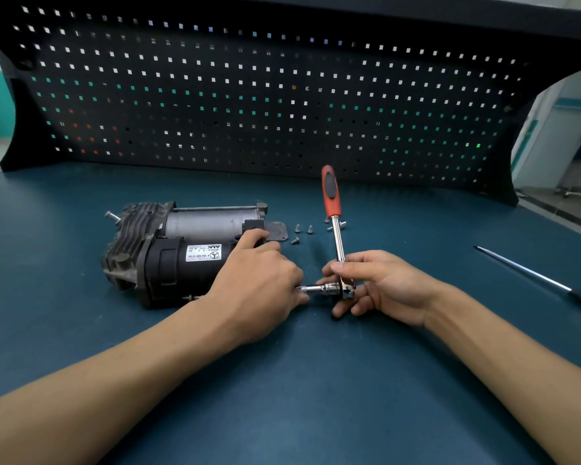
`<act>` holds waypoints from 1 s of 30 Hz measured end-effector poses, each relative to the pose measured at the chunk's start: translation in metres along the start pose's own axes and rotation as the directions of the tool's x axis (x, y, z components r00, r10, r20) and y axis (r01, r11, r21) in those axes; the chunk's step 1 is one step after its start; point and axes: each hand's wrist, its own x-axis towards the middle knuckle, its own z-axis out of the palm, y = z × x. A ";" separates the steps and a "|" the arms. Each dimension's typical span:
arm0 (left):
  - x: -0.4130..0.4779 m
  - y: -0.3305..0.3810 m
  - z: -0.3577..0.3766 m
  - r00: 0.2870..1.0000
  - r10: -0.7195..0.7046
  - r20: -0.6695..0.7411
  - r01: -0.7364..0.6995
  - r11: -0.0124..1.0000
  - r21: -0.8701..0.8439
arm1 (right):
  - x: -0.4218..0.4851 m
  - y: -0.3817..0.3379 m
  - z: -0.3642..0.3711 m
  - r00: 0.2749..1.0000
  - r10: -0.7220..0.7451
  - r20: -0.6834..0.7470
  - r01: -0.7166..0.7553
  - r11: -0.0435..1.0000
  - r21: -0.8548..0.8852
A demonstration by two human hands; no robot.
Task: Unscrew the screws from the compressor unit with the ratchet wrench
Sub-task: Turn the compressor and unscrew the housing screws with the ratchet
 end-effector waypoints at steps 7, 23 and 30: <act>0.001 -0.001 0.000 1.000 -0.008 -0.019 0.008 1.000 -0.014 | 0.001 -0.002 0.000 1.000 0.019 -0.009 -0.019 1.000 -0.002; -0.003 -0.003 0.003 0.998 0.067 -0.003 -0.067 0.996 0.060 | -0.003 0.003 -0.007 0.996 -0.084 0.021 0.083 0.995 0.056; -0.003 -0.003 0.003 0.997 0.066 -0.038 -0.064 0.996 0.063 | -0.006 0.005 -0.004 0.987 -0.156 0.047 0.157 0.987 -0.017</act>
